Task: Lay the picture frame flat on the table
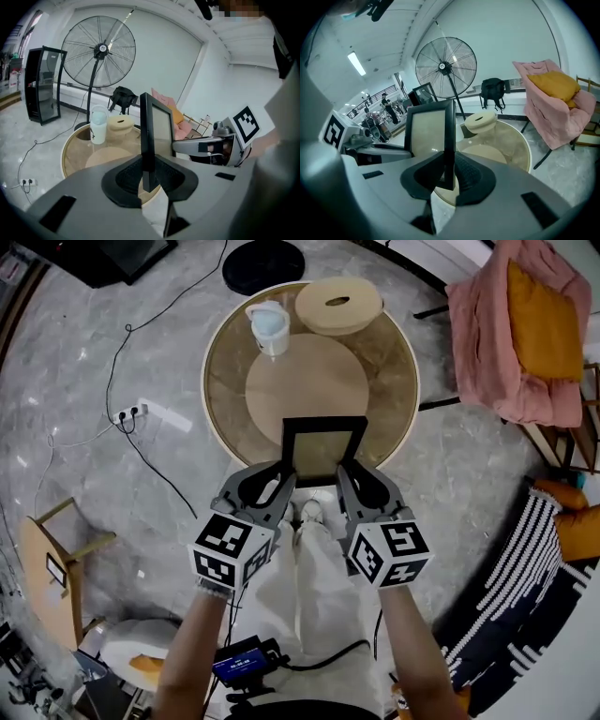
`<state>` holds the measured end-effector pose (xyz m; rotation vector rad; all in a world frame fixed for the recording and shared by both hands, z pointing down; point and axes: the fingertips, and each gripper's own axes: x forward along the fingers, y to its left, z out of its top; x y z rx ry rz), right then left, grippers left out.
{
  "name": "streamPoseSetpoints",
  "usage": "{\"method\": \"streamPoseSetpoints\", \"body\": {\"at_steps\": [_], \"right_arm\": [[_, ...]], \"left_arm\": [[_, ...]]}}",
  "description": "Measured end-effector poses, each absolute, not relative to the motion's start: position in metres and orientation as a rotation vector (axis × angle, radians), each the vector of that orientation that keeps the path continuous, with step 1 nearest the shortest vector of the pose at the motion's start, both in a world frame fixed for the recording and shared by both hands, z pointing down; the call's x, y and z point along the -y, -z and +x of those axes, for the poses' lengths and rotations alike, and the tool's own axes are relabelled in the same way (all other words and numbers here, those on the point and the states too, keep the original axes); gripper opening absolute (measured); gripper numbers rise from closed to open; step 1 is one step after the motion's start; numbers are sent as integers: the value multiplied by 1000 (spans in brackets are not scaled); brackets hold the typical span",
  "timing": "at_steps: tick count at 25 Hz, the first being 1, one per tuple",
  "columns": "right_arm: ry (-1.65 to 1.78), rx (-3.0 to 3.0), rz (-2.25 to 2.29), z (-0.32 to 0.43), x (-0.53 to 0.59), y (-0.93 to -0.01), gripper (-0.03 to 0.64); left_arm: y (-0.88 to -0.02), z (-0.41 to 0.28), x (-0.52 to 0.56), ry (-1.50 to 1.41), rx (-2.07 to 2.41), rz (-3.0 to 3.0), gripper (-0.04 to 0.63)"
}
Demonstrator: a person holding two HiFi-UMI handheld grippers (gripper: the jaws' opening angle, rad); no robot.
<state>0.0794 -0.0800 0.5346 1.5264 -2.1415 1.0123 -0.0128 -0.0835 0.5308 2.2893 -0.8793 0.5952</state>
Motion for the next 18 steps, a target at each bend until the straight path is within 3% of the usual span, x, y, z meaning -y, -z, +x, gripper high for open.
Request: {"method": "streamPoseSetpoints", "body": {"at_steps": [18], "right_arm": [[-1189,1974,1453,87,82,-660,86]], "left_arm": [[-658,-6,86,-678,839,2070,87]]}}
